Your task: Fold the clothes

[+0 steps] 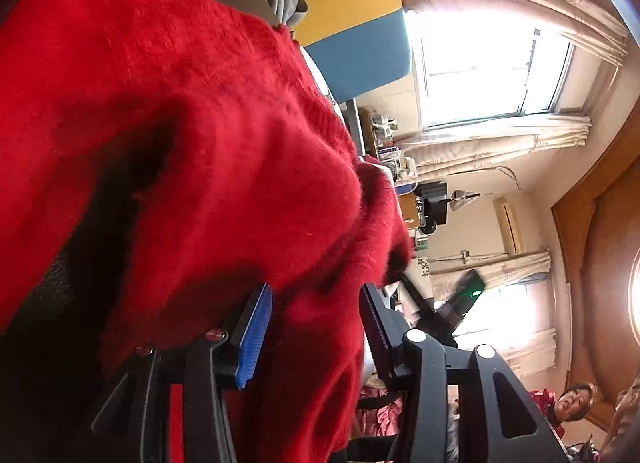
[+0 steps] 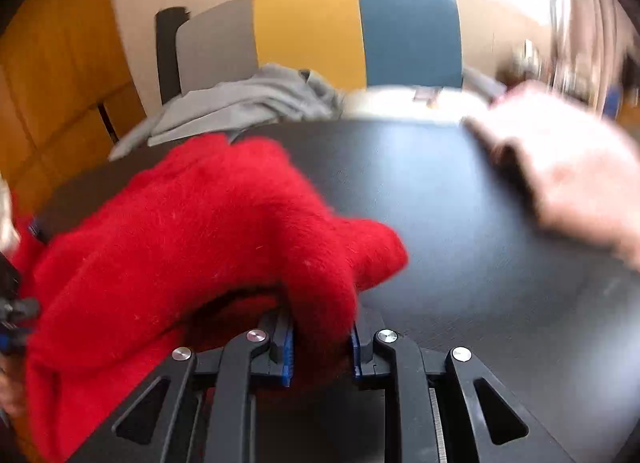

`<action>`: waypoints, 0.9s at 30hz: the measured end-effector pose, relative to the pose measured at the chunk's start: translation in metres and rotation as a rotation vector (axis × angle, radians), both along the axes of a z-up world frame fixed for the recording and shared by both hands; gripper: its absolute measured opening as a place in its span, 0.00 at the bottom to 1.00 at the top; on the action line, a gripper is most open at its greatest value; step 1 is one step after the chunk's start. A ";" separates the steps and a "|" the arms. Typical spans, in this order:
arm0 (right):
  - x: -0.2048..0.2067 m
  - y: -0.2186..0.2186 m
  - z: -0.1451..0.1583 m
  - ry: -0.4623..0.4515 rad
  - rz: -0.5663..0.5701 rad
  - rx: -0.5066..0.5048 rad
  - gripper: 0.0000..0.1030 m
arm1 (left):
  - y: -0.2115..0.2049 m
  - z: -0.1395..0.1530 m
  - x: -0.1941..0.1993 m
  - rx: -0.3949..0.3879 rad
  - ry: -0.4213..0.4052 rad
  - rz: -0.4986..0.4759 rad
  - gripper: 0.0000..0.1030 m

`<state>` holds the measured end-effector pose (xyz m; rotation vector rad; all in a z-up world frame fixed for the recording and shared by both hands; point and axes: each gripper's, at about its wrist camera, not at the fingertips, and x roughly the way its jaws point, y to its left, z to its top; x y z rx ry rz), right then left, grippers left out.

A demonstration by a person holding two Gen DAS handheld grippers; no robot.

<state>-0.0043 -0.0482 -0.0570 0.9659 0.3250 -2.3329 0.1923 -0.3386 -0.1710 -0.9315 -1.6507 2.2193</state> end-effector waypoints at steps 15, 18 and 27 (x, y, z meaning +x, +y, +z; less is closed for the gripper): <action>-0.071 0.097 0.151 0.290 -0.243 0.237 0.15 | 0.013 0.001 -0.024 -0.106 -0.100 -0.015 0.43; -0.066 0.112 0.106 0.115 -0.190 0.204 0.24 | 0.011 0.002 -0.029 -0.111 -0.121 0.006 0.43; -0.065 0.118 -0.023 -0.286 -0.149 -0.108 0.24 | 0.032 0.011 -0.039 -0.278 -0.164 -0.027 0.46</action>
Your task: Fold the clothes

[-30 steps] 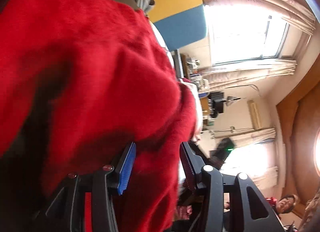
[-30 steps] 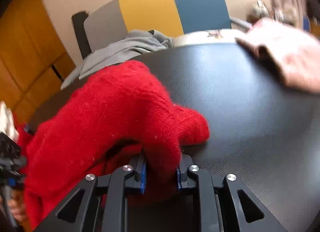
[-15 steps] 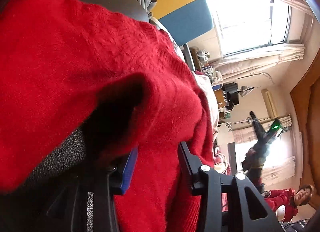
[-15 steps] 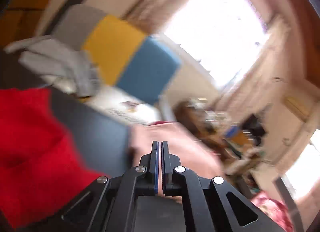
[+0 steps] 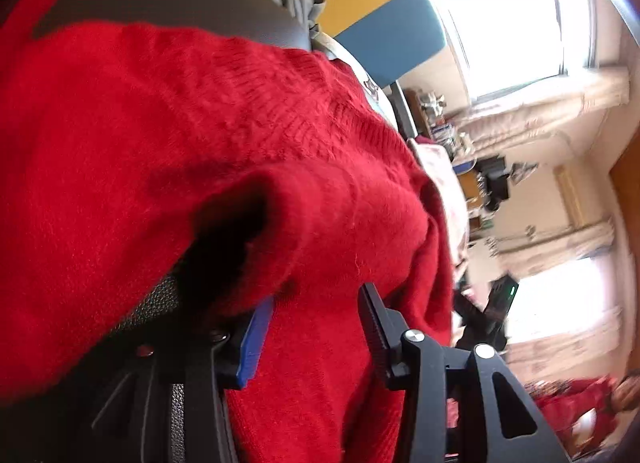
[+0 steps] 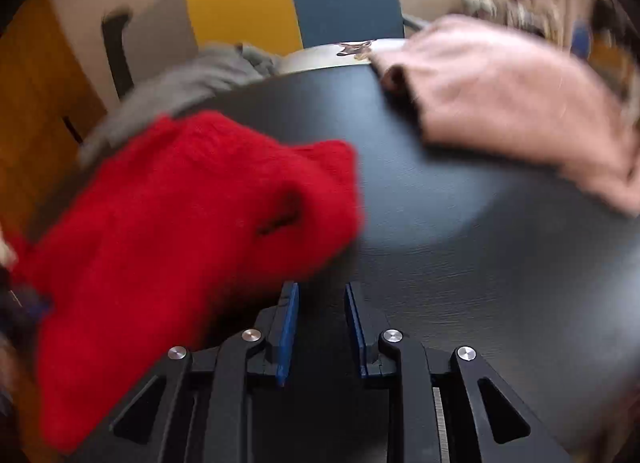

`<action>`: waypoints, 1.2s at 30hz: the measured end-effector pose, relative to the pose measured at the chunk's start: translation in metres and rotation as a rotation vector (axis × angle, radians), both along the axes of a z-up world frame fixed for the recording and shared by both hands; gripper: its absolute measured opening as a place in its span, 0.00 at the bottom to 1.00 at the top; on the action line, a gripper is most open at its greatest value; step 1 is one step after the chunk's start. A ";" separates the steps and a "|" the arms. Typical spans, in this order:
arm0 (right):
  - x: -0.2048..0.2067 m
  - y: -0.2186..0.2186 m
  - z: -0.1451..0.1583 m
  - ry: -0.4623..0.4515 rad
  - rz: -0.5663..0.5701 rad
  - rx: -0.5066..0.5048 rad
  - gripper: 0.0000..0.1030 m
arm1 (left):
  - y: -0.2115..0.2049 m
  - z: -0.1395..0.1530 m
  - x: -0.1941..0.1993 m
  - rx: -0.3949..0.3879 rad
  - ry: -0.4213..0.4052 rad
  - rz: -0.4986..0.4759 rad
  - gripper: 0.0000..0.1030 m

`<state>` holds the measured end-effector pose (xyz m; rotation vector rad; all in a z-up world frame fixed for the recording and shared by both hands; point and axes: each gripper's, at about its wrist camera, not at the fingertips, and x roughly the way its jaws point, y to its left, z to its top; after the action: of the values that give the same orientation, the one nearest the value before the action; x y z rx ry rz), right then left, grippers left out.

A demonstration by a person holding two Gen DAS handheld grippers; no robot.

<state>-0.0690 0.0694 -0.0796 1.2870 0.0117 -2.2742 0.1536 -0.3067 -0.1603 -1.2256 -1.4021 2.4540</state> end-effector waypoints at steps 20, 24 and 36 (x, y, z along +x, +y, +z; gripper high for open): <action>0.028 -0.109 -0.008 0.396 0.246 0.430 0.15 | 0.051 0.019 0.014 -0.384 0.011 -0.166 0.48; 0.028 -0.098 0.036 0.618 0.276 0.668 0.14 | 0.050 0.023 0.014 -0.391 -0.012 -0.183 0.47; 0.005 -0.027 0.154 0.953 0.085 1.089 0.84 | 0.026 0.034 0.022 -0.343 -0.008 -0.220 0.48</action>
<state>-0.0638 0.0429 0.0743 0.3779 1.7518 -2.6058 0.1761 -0.2803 -0.1261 -1.3655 -0.8133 2.5999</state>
